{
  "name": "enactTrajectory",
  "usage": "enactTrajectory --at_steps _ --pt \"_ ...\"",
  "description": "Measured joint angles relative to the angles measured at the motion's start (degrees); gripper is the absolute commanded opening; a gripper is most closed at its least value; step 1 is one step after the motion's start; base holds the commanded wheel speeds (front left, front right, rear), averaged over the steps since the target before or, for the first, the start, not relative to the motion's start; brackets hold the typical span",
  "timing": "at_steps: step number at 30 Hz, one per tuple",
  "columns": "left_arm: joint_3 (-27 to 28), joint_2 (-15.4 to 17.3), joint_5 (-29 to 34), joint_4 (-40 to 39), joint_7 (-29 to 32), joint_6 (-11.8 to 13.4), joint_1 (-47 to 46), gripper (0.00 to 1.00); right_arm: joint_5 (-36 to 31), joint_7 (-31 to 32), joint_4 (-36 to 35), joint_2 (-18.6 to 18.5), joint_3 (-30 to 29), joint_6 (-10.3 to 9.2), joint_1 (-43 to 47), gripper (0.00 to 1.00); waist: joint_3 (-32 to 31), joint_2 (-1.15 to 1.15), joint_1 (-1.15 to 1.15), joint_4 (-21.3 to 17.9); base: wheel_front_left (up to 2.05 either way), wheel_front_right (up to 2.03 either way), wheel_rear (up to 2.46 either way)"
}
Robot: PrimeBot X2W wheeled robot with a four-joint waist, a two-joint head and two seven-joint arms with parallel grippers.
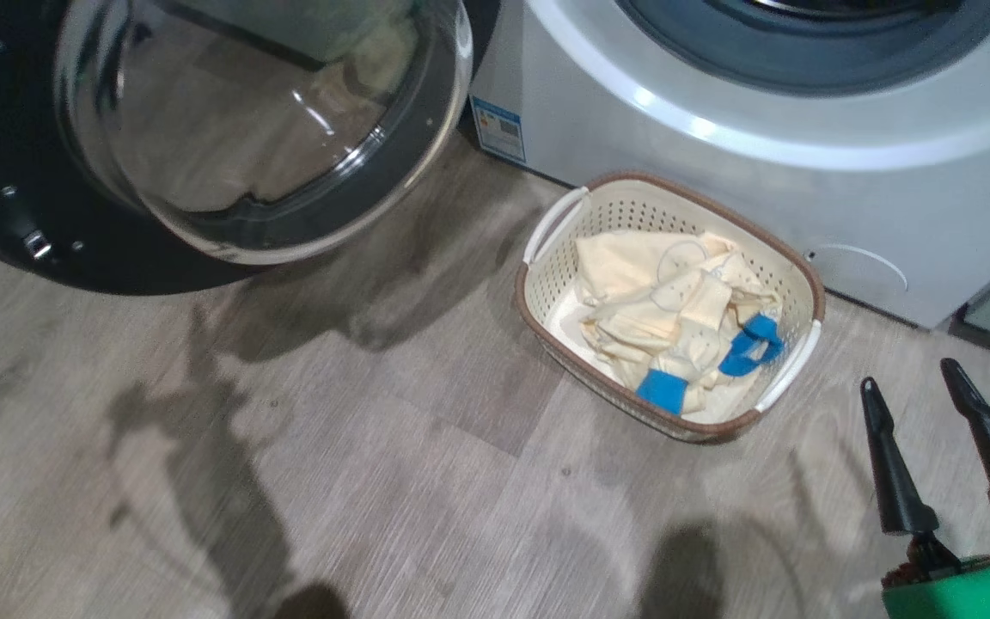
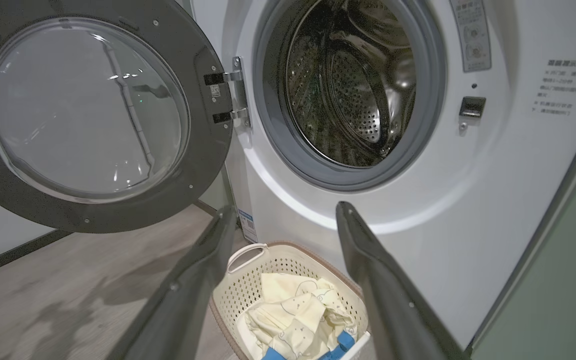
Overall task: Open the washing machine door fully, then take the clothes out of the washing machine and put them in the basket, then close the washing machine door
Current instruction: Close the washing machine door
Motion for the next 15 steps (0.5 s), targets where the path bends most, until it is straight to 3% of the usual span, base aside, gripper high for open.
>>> enactTrajectory --at_steps 15 --pt "-2.2 -0.1 1.6 3.6 0.2 -1.5 -3.2 0.0 -0.2 0.0 -0.5 -0.7 -0.6 0.0 -2.0 1.0 4.3 0.0 0.0 -2.0 0.0 0.0 0.0"
